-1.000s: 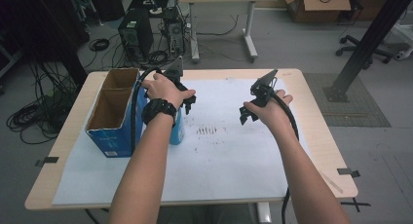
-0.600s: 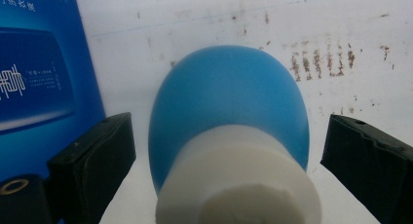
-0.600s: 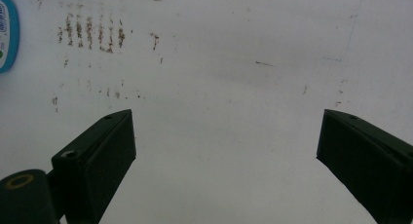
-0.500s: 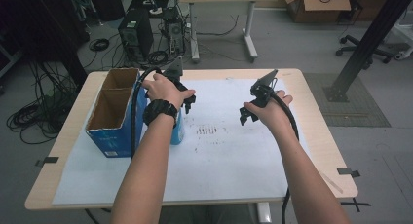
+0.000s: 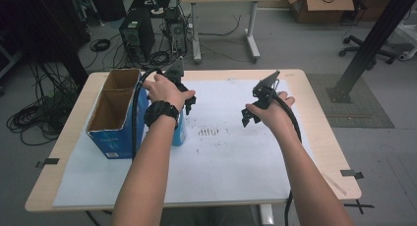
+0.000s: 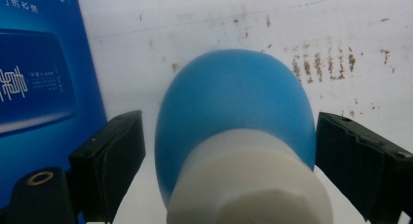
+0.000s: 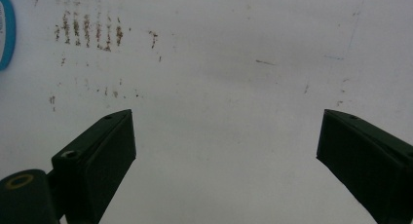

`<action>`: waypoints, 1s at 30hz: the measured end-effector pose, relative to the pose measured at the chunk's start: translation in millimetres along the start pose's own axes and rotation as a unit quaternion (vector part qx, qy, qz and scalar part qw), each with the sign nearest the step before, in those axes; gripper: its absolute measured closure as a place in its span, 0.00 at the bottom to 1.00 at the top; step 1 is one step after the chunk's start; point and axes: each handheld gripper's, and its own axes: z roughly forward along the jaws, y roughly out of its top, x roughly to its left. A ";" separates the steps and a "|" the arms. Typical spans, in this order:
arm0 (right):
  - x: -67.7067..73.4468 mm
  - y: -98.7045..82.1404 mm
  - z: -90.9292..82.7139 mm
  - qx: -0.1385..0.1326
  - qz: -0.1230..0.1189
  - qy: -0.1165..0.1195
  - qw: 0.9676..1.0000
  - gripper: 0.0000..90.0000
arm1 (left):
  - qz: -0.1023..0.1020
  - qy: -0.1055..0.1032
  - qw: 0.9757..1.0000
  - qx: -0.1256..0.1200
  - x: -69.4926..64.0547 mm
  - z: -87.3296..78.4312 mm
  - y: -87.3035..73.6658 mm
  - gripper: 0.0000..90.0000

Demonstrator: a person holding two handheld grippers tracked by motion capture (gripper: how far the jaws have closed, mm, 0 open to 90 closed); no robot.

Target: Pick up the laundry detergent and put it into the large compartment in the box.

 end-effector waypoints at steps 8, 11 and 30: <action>-1.3 -0.7 -0.9 -0.001 0.002 0.001 1.000 0.08 | -0.004 -0.001 1.000 -0.002 0.5 -0.8 0.1 0.19; -1.8 -0.8 -0.8 0.000 0.001 0.001 1.000 0.08 | -0.003 0.000 1.000 -0.001 0.4 -0.8 0.1 0.20; -0.6 -0.8 0.6 0.001 -0.001 0.003 1.000 0.08 | 0.000 0.003 1.000 0.001 -1.2 -0.7 1.3 0.27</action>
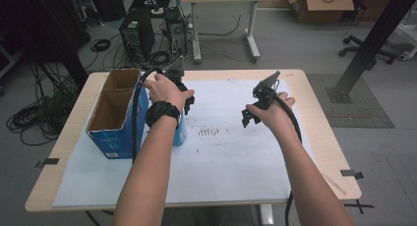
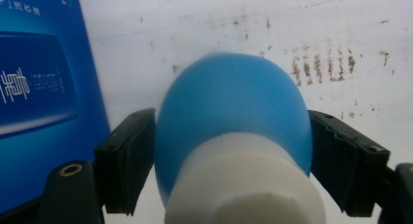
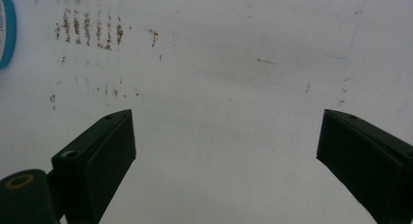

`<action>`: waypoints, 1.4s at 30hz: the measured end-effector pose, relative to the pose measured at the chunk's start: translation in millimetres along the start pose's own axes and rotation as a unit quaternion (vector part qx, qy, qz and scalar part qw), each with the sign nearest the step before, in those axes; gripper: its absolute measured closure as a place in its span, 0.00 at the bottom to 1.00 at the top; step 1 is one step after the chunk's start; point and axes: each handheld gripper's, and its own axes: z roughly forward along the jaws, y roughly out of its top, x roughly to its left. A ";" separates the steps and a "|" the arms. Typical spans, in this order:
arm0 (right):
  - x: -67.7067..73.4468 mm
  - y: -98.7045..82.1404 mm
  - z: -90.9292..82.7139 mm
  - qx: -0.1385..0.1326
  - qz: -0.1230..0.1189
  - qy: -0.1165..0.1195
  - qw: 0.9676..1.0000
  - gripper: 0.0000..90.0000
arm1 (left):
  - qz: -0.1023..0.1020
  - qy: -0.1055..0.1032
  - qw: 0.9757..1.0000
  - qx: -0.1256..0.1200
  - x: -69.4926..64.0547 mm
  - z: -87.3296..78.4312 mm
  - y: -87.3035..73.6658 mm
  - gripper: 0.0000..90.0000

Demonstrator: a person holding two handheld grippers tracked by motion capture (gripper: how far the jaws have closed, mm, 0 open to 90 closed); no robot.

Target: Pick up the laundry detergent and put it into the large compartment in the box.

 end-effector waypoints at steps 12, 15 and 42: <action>-0.9 -0.3 -0.3 0.001 -0.002 0.001 1.000 0.08 | 0.003 0.001 1.000 0.003 -1.8 -0.2 0.8 0.34; -1.0 -0.4 -0.6 0.001 -0.001 0.000 1.000 0.08 | 0.003 0.004 1.000 0.003 -2.0 -0.5 1.0 0.35; -3.4 -1.7 1.9 0.001 -0.001 0.002 1.000 0.08 | -0.006 0.006 1.000 0.008 0.6 -2.1 3.0 0.41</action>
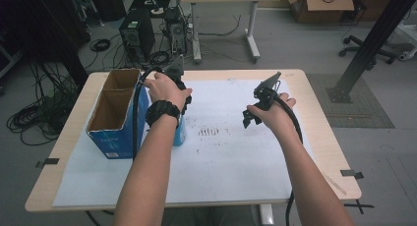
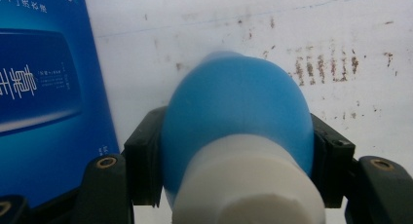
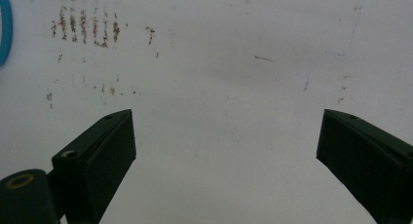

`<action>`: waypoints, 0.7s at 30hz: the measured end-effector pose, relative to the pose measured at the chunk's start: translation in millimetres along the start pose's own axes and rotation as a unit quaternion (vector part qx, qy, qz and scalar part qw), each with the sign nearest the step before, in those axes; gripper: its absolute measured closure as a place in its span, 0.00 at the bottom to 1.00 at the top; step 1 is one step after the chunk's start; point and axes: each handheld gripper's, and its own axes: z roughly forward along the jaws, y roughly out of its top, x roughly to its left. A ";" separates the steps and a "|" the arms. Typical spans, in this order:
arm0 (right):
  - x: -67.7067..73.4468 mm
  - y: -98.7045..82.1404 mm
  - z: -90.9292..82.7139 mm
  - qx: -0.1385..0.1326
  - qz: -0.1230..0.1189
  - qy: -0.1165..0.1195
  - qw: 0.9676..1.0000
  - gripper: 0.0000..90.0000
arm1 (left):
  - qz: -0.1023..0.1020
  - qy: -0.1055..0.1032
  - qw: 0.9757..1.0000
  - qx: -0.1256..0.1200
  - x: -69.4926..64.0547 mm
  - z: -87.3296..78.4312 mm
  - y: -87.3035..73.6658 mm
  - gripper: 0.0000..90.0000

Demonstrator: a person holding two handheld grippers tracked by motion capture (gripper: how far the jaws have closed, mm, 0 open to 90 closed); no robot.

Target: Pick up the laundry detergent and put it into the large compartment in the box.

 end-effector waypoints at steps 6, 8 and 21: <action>0.1 0.3 -1.6 -0.001 0.000 0.000 1.000 0.08 | -0.002 -0.002 1.000 0.003 0.8 -0.6 -0.3 0.41; 0.2 0.1 -1.8 -0.001 0.000 -0.001 1.000 0.08 | -0.003 -0.003 1.000 0.005 1.9 -0.9 -0.6 0.41; 4.5 -0.5 -6.6 -0.003 -0.002 -0.001 1.000 0.08 | 0.002 -0.004 1.000 0.009 5.2 -15.7 -4.2 0.41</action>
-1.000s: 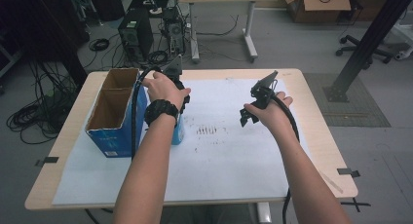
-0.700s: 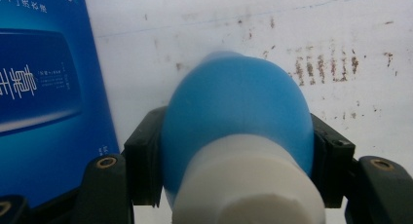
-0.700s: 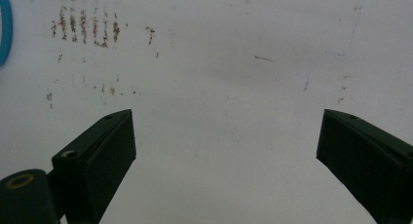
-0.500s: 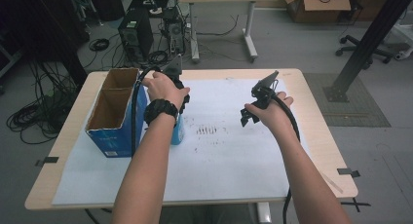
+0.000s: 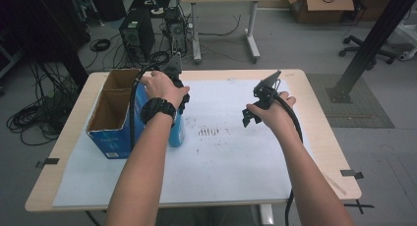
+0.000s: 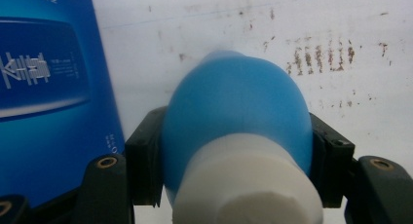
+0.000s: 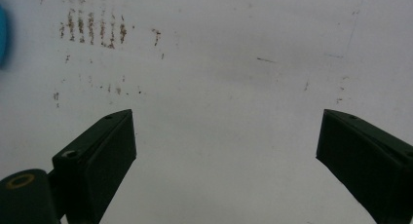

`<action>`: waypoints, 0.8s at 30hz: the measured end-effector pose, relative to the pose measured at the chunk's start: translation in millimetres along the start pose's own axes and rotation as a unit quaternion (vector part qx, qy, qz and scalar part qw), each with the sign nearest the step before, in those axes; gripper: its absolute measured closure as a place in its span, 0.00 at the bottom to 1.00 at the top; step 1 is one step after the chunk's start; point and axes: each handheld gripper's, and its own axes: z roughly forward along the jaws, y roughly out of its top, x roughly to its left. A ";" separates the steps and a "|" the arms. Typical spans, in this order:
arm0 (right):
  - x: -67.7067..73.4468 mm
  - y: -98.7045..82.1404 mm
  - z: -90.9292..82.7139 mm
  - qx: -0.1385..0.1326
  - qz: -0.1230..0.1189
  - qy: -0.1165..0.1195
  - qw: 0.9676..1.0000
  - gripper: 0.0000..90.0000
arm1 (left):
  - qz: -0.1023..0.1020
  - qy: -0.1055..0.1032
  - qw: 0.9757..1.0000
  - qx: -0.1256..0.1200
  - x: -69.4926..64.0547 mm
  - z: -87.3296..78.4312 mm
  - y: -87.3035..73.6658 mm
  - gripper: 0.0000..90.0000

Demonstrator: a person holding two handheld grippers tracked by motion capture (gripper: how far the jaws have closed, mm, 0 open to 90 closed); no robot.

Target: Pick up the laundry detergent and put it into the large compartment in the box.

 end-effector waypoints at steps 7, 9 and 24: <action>2.0 -1.1 -2.8 -0.004 0.000 0.000 1.000 0.08 | 0.003 -0.002 1.000 -0.004 -0.1 -15.7 -1.6 0.41; 2.1 -1.1 -3.1 -0.004 -0.002 0.001 1.000 0.08 | 0.005 -0.002 1.000 -0.006 -0.2 -20.7 -1.7 0.41; 4.9 0.7 -5.2 -0.004 -0.004 0.001 1.000 0.08 | 0.017 -0.001 1.000 -0.015 2.0 -60.7 -1.4 0.42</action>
